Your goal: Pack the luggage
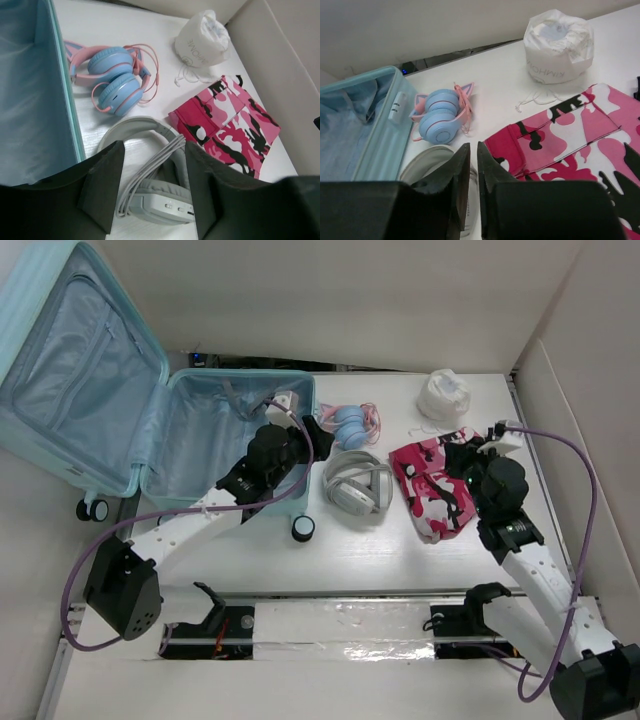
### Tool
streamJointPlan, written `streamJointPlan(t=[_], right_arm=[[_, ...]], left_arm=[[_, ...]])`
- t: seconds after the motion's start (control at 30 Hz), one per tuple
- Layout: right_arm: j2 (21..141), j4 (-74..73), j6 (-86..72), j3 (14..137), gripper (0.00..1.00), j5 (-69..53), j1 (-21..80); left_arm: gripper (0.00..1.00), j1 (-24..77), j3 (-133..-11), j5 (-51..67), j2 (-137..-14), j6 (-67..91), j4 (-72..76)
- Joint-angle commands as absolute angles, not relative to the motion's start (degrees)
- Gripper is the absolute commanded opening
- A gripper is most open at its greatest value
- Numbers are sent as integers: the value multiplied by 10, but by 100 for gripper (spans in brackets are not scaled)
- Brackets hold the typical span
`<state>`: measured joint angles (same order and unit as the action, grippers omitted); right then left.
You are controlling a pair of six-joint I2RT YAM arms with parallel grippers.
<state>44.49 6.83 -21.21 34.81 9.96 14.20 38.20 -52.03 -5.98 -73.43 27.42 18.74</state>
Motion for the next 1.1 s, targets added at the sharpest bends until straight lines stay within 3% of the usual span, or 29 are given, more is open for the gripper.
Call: streamJointPlan(t=[0.0, 0.03, 0.1, 0.13, 0.23, 0.37, 0.4, 0.43, 0.5, 0.53, 0.63, 0.83, 0.93, 1.07], right_arm=[[449, 119, -217, 342, 7, 76, 137], [453, 124, -218, 342, 0, 69, 137], [469, 127, -216, 344, 0, 39, 137], [475, 125, -215, 347, 0, 33, 137], [483, 123, -211, 346, 0, 37, 137], [483, 134, -211, 345, 0, 10, 137], [485, 131, -206, 346, 0, 8, 137], [485, 130, -205, 347, 2, 8, 137], [488, 133, -207, 345, 7, 14, 137], [491, 137, -209, 344, 14, 12, 137], [499, 140, -206, 348, 28, -25, 137], [508, 136, -200, 354, 58, -38, 137], [509, 136, -193, 355, 66, -40, 137], [540, 142, -198, 356, 65, -54, 137]], left_arm=[[48, 385, -520, -57, -720, 258, 168], [40, 385, -524, -67, -722, 254, 158], [34, 391, -524, -77, -720, 246, 142], [20, 391, -521, -73, -718, 245, 143], [0, 391, -536, -67, -736, 235, 115], [0, 461, -560, -147, -771, 214, 64], [1, 475, -576, -166, -780, 207, 49], [18, 486, -584, -202, -789, 207, 34], [31, 498, -605, -225, -813, 207, 1], [42, 498, -606, -231, -816, 210, -12], [55, 498, -604, -205, -823, 206, 10], [71, 513, -641, -135, -854, 162, 17], [76, 513, -647, -144, -868, 176, 8], [75, 513, -667, -197, -902, 189, -17]])
